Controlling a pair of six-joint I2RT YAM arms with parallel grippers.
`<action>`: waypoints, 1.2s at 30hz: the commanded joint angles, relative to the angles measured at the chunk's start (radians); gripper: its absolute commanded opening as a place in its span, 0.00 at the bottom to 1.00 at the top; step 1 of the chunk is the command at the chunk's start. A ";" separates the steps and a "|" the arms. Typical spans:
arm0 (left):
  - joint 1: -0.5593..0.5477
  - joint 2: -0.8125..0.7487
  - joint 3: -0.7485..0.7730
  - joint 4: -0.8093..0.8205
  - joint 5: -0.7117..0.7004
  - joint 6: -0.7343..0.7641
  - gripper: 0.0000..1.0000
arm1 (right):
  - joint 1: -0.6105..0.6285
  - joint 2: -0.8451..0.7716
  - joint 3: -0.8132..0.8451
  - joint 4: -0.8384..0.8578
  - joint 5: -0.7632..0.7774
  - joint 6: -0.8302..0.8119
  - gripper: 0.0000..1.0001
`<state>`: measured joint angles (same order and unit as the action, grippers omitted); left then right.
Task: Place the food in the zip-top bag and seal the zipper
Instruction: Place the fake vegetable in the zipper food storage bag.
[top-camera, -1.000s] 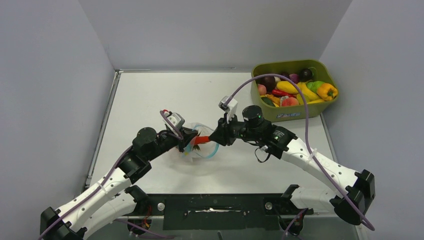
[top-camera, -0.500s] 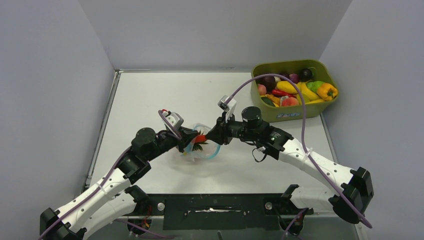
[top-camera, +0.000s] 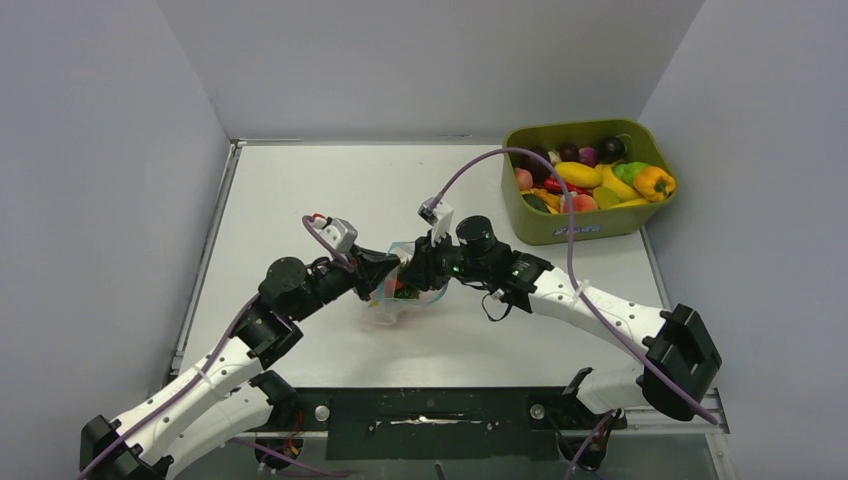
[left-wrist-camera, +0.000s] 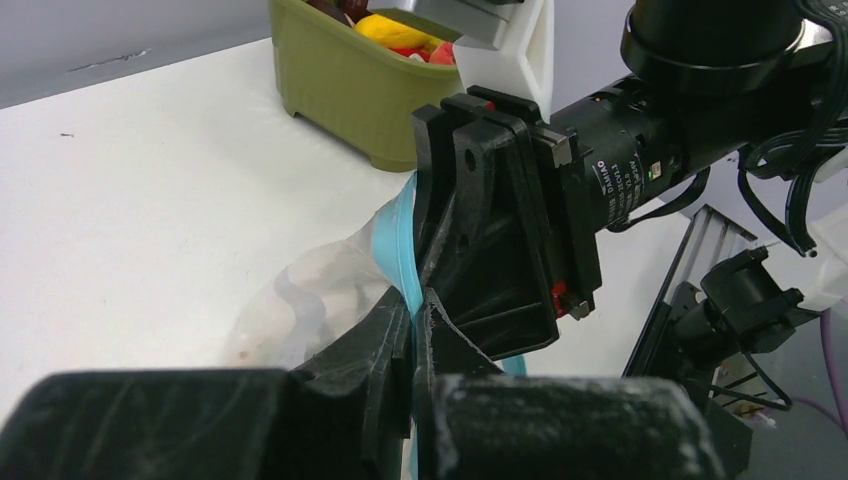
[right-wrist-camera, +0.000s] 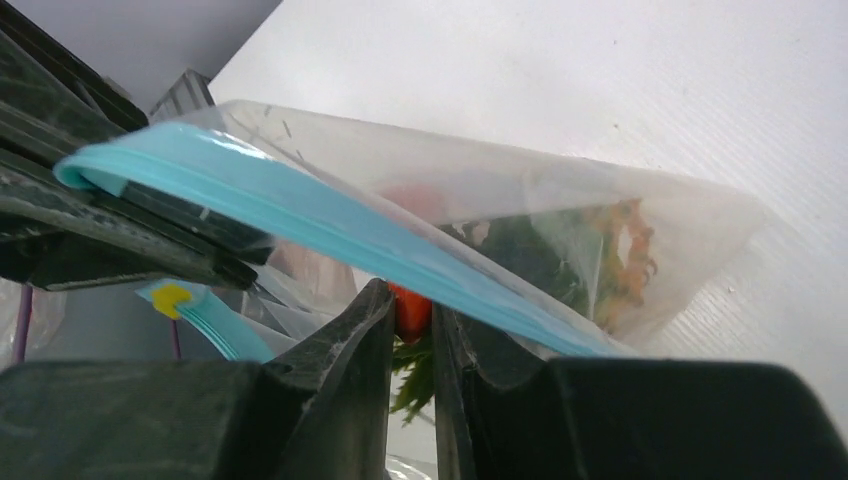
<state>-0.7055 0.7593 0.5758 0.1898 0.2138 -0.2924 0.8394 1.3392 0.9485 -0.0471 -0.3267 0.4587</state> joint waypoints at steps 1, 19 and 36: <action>0.001 -0.020 0.005 0.115 -0.021 -0.034 0.00 | 0.018 -0.002 0.000 0.177 0.078 0.060 0.01; 0.001 -0.023 0.007 0.048 -0.129 0.009 0.00 | 0.013 -0.024 0.072 0.003 0.213 -0.008 0.47; 0.001 -0.018 0.021 0.043 -0.157 0.035 0.00 | -0.013 -0.236 -0.013 -0.171 0.402 0.197 0.61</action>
<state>-0.7052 0.7593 0.5652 0.1738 0.0738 -0.2737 0.8318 1.1393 0.9623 -0.1959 0.0029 0.5797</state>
